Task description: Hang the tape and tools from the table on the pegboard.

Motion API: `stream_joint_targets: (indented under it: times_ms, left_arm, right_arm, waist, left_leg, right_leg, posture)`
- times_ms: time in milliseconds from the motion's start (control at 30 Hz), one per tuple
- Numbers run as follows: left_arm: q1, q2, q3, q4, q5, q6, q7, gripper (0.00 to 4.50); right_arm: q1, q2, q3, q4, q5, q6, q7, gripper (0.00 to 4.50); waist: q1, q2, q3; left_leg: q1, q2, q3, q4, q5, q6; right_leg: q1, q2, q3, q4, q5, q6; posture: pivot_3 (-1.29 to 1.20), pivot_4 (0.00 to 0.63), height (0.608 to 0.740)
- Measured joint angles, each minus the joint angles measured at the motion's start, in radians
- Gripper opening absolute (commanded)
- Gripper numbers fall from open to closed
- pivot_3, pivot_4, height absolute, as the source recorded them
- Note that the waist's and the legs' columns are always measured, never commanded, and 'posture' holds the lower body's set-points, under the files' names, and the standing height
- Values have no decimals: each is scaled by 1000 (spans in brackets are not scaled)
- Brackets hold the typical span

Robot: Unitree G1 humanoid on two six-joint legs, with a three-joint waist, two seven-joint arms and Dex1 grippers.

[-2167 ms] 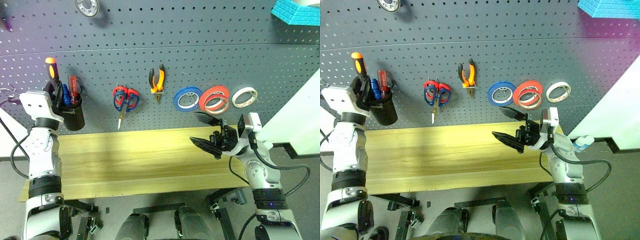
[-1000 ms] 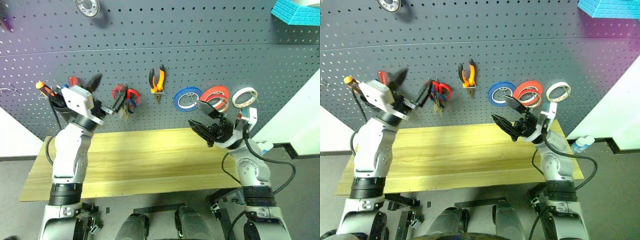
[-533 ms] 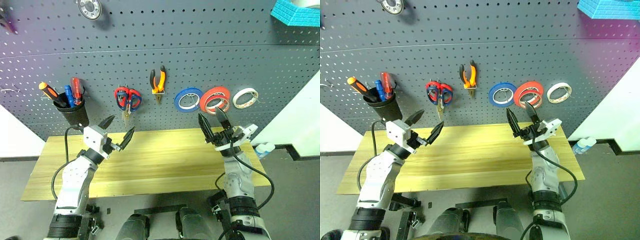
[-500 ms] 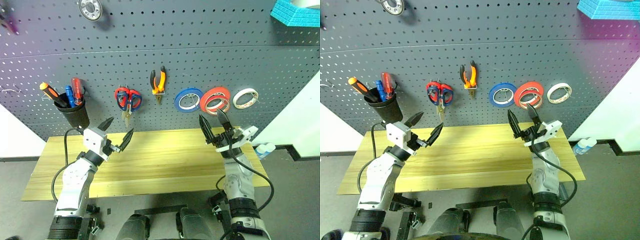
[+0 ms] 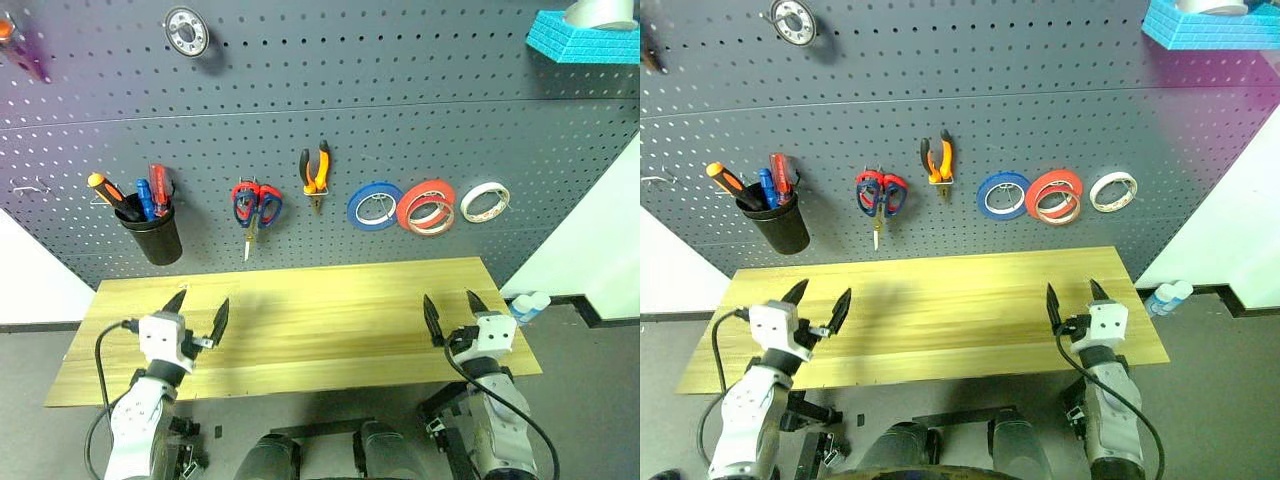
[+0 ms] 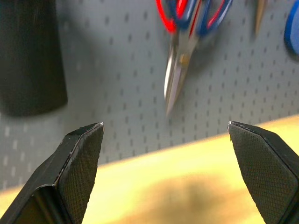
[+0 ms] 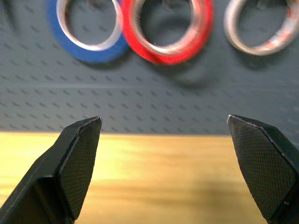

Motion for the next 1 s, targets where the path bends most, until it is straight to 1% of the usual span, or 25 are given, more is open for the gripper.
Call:
stream_joint_targets:
  times_ms: [133, 200, 533, 600, 733, 867, 1000]
  left_arm:
    - [34, -17, 19, 9, -16, -10, 11, 4438]
    - [44, -21, 33, 10, -28, -10, 15, 4438]
    - [87, -22, 73, 70, -34, -39, 29, 4438]
    - [86, -27, 78, 91, -33, -42, 33, 4438]
    - [83, -31, 78, 138, -28, -62, 26, 4438]
    - [67, -36, 78, 177, -27, -82, 17, 4438]
    - [71, -43, 74, 156, -21, -76, 23, 4438]
  right_arm:
    - [34, -6, 4, -12, -26, 6, -55, 4500]
    - [45, -6, 11, -14, -35, 8, -69, 4500]
    - [117, -15, 40, -6, -26, 9, -57, 4500]
    - [112, -19, 39, 6, -25, -1, -55, 4500]
    - [49, -37, 27, 136, -11, -54, -51, 4500]
    - [10, -44, 24, 232, -9, -125, -51, 4500]
    - [-3, -48, 24, 276, -9, -167, -61, 4500]
  waist:
    - [3, -1, -5]
    - [2, -1, -5]
    - [5, -2, -8]
    - [5, -2, -10]
    - [2, -4, -16]
    - [3, -2, -22]
    - [3, -3, -26]
  left_leg:
    - [8, 0, 0, 0, 0, 0]
    - [10, 0, -1, 0, 0, 0]
    - [9, 0, 0, -2, -2, 2]
    - [9, 0, 0, -2, -2, 2]
    - [10, 0, -1, -2, -2, 2]
    - [10, 0, -1, -2, -2, 2]
    - [10, 0, -1, -2, -2, 2]
  right_leg:
    - [8, 0, 0, 0, -7, -5]
    - [12, -1, 0, 0, -9, -5]
    - [10, -1, 0, -1, -11, -5]
    - [11, -1, 0, -1, -11, -5]
    - [13, -1, 0, -2, -11, -5]
    - [12, -1, 0, -3, -11, -5]
    - [13, -1, 0, -3, -11, -5]
  posture:
    - [-30, 37, 740]
    - [-33, 38, 740]
    - [-25, 25, 740]
    - [-28, 21, 740]
    - [-27, 6, 740]
    - [-33, 0, 740]
    - [-48, 0, 740]
